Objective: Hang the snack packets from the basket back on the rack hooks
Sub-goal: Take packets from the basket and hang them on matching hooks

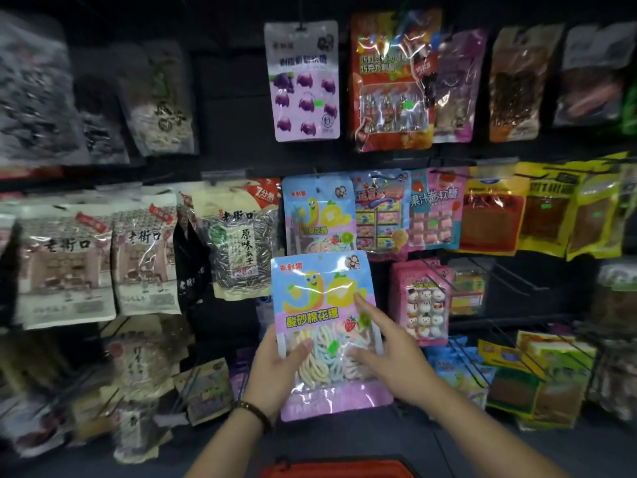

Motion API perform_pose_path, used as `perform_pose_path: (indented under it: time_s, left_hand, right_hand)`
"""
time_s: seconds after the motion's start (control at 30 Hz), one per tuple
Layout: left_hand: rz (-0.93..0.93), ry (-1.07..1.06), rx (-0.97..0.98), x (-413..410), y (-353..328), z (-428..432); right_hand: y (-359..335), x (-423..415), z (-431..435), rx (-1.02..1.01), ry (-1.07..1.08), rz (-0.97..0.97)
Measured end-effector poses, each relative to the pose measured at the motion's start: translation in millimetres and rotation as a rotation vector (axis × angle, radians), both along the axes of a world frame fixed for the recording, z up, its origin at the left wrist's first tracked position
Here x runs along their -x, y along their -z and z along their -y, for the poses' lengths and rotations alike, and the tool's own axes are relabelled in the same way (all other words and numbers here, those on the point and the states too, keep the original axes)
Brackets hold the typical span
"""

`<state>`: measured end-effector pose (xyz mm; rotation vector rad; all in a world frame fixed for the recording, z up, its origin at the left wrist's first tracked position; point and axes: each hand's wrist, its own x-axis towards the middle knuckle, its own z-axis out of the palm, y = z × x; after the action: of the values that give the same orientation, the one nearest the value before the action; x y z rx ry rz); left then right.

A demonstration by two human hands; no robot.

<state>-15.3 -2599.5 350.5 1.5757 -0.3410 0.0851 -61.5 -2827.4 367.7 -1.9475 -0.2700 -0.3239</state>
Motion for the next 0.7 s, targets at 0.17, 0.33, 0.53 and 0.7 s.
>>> perform_pose_path:
  time_s: [0.17,0.33,0.53,0.7]
  left_hand:
    - [0.055,-0.094,-0.034,-39,-37,4]
    - [0.195,-0.127,0.0,-77,-69,16]
    - [0.23,-0.099,0.03,-119,-102,25]
    - [0.238,-0.079,0.019,-130,-107,28]
  right_hand:
    - [-30,-25,-5,-0.034,0.06,0.057]
    - [-64,-64,-4,0.033,0.096,0.086]
    - [-95,-102,2,0.05,0.153,0.13]
    - [-97,-111,5,0.021,0.146,0.126]
